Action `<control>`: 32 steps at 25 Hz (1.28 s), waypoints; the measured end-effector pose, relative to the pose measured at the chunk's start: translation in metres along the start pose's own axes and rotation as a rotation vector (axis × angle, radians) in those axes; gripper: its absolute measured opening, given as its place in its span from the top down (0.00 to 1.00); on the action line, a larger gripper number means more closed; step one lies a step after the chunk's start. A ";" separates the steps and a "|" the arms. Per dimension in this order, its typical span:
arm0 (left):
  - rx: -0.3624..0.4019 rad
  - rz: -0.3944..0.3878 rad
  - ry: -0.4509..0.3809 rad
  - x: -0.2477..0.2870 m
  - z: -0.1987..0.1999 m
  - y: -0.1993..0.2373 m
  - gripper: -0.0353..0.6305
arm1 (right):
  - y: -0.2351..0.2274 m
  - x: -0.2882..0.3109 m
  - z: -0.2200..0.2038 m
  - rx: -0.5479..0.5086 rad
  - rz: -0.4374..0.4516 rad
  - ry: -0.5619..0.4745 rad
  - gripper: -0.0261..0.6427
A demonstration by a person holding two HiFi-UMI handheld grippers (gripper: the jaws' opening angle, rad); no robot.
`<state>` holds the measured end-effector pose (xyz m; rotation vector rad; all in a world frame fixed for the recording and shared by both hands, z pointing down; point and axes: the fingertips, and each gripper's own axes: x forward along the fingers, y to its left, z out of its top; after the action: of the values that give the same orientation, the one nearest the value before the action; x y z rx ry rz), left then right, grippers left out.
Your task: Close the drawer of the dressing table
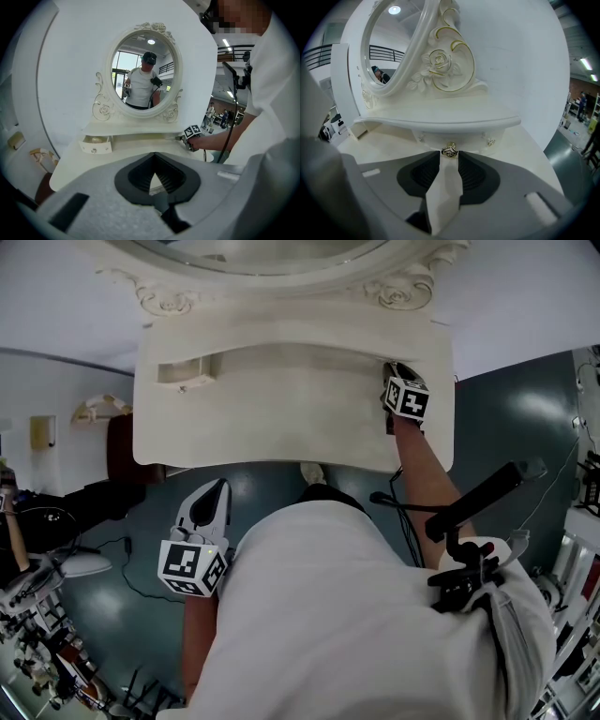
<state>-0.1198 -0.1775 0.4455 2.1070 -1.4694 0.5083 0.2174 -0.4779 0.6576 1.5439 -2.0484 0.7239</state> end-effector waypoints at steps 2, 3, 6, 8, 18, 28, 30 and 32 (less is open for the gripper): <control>-0.006 0.002 -0.002 -0.006 -0.006 0.002 0.94 | 0.002 -0.004 -0.004 -0.004 -0.005 0.006 0.77; -0.009 0.002 -0.003 -0.009 -0.009 0.002 0.94 | 0.004 -0.007 -0.007 -0.007 -0.009 0.011 0.77; -0.012 -0.005 -0.006 -0.018 -0.016 0.003 0.94 | 0.008 -0.015 -0.018 -0.007 -0.012 0.024 0.77; -0.011 -0.012 -0.008 -0.024 -0.021 0.003 0.94 | 0.012 -0.024 -0.026 -0.004 -0.016 0.034 0.78; 0.003 -0.058 -0.046 -0.059 -0.048 0.001 0.94 | 0.045 -0.079 -0.064 -0.048 -0.002 0.051 0.96; 0.008 -0.103 -0.083 -0.116 -0.094 0.000 0.94 | 0.119 -0.162 -0.107 -0.114 0.082 0.060 0.96; 0.008 -0.110 -0.087 -0.125 -0.102 -0.001 0.94 | 0.139 -0.178 -0.116 -0.132 0.114 0.062 0.96; 0.002 -0.112 -0.081 -0.124 -0.106 0.000 0.94 | 0.152 -0.184 -0.119 -0.143 0.149 0.065 0.96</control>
<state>-0.1637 -0.0210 0.4593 2.2205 -1.3845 0.3868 0.1244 -0.2330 0.6081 1.2836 -2.1338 0.6572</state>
